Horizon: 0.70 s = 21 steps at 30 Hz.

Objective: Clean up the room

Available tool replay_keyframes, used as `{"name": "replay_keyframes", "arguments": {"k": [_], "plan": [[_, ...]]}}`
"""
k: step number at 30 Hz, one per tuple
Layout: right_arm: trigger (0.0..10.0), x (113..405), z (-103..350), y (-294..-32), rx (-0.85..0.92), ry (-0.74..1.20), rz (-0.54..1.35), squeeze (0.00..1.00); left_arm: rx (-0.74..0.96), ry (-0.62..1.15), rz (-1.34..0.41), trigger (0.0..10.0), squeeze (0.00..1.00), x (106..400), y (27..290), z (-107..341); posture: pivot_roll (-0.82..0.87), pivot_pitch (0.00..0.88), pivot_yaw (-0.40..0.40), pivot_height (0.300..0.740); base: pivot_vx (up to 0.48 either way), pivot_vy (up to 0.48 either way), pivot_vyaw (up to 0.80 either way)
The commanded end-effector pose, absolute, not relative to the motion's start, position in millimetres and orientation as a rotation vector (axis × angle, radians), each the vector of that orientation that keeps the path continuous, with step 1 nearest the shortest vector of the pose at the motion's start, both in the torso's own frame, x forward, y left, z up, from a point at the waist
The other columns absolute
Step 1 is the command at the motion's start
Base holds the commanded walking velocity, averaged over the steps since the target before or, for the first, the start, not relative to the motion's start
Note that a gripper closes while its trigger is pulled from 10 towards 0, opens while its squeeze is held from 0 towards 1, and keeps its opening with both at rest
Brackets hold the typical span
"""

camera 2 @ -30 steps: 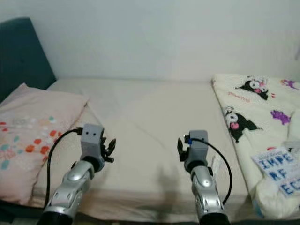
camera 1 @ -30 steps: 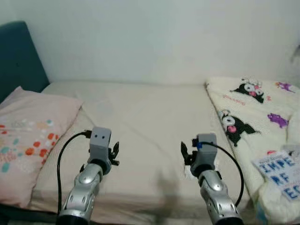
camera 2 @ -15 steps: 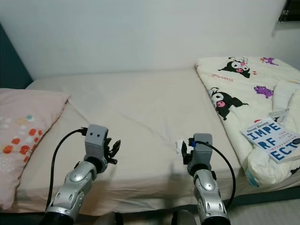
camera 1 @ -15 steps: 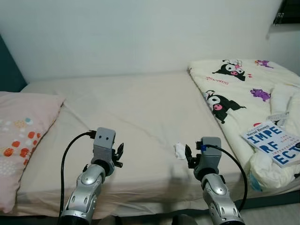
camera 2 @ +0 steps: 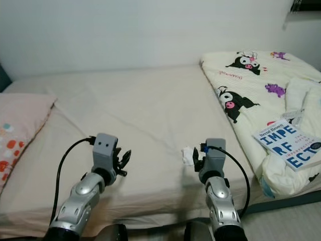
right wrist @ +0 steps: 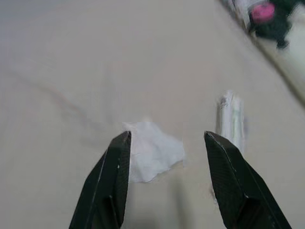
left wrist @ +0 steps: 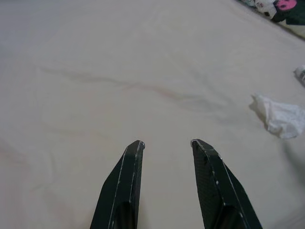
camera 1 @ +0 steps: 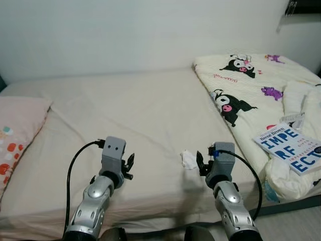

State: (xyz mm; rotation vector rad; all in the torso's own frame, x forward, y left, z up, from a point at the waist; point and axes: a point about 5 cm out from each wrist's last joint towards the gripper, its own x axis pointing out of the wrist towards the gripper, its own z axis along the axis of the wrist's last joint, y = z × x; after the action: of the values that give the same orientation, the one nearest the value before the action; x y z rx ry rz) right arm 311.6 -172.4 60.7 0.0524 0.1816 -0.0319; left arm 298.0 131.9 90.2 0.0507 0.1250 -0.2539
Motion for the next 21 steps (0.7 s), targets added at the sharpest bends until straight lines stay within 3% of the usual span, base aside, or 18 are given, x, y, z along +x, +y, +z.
{"name": "replay_keyframes", "arguments": {"k": [1, 7, 19, 20, 21], "plan": [[10.0, 311, 53, -174, 0.083, 0.230, -0.062, 0.00, 0.085, 0.120, -0.263, 10.0, 0.00, 296, 137, 91, 0.01, 0.061, -0.022, 0.585, 0.000, 0.000, 0.00], [10.0, 318, 46, -182, 0.112, 0.293, -0.130, 0.00, 0.092, 0.064, -0.314, 10.0, 0.00, 289, 140, 103, 0.04, 0.103, -0.036, 0.585, 0.000, 0.000, 0.00], [10.0, 341, 67, -204, 0.145, 0.224, -0.218, 0.00, 0.023, -0.087, -0.433, 10.0, 0.00, 266, 150, 139, 0.09, 0.174, -0.037, 0.575, 0.000, 0.000, 0.00], [10.0, 343, 68, -207, 0.171, 0.221, -0.221, 1.00, 0.027, -0.090, -0.462, 10.0, 0.00, 264, 149, 142, 0.10, 0.186, -0.035, 0.575, 0.000, 0.000, 0.00], [10.0, 345, 70, -210, 0.195, 0.219, -0.220, 1.00, 0.038, -0.094, -0.505, 10.0, 0.00, 261, 147, 145, 0.11, 0.193, -0.034, 0.575, 0.000, 0.000, 0.00]]}}
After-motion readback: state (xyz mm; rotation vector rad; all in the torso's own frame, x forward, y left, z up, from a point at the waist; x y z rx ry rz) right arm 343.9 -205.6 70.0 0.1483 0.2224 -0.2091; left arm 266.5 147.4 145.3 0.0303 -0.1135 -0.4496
